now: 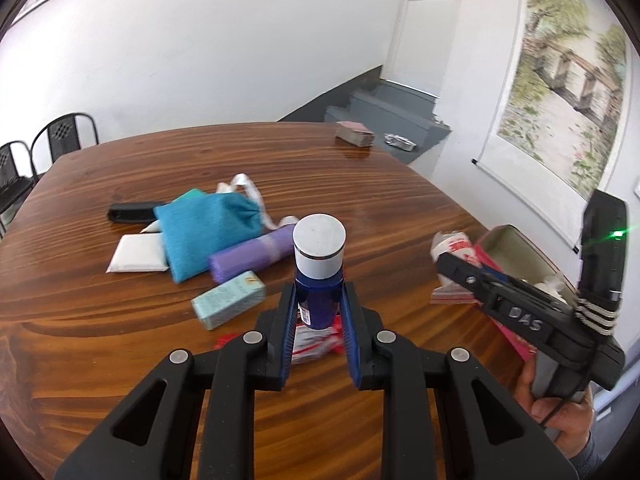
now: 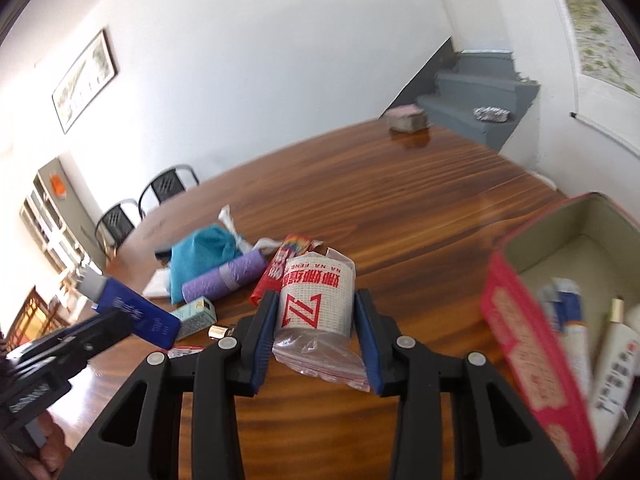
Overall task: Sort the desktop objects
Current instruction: 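Carry the blue tube and bandage roll to the pink box and release both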
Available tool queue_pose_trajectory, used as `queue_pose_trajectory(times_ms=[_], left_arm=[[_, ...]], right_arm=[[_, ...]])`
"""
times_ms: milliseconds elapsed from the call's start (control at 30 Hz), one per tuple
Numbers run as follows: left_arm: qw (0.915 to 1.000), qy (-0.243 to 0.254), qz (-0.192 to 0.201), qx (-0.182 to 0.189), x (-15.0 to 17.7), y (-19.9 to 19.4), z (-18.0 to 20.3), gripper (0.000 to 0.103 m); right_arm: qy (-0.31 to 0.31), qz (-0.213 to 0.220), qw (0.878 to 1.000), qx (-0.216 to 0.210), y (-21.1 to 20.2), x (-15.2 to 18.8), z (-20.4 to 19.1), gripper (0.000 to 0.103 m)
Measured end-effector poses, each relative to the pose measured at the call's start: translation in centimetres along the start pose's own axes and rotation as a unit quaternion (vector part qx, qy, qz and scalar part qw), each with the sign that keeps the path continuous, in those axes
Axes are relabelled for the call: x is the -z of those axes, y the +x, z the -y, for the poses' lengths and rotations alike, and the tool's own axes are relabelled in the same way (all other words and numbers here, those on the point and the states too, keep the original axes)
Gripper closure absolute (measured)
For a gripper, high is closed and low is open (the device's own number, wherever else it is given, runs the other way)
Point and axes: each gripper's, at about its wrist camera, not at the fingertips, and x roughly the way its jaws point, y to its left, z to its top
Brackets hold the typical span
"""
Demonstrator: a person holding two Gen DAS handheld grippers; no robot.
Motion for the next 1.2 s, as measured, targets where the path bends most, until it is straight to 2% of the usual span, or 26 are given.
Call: queue_pose_trajectory(times_ms=[133, 467, 900, 1100, 1200], left_arm=[[0.9997, 0.018, 0.002, 0.017, -0.5, 0.1, 2.6, 0.079], [0.9933, 0.069, -0.006, 0.093, -1.6, 1.3, 11.4, 0.079], [0.9759, 0.128, -0.033, 0.174, -2.4, 4.0, 21.0, 0.079], [0.9688, 0.149, -0.035, 0.195, -2.1, 4.7, 23.9, 0.079], [0.9687, 0.148, -0.043, 0.194, -1.9, 5.3, 24.0, 0.079]], right_arm=[[0.015, 0.031, 0.999, 0.022, -3.7, -0.2, 2.5, 0.061], [0.059, 0.072, 0.991, 0.092, -10.7, 0.3, 9.4, 0.061], [0.092, 0.075, 0.982, 0.145, -13.0, 1.1, 14.6, 0.061], [0.101, 0.073, 0.980, 0.156, -13.2, 1.3, 16.2, 0.061], [0.107, 0.070, 0.980, 0.154, -13.2, 1.5, 16.7, 0.061]])
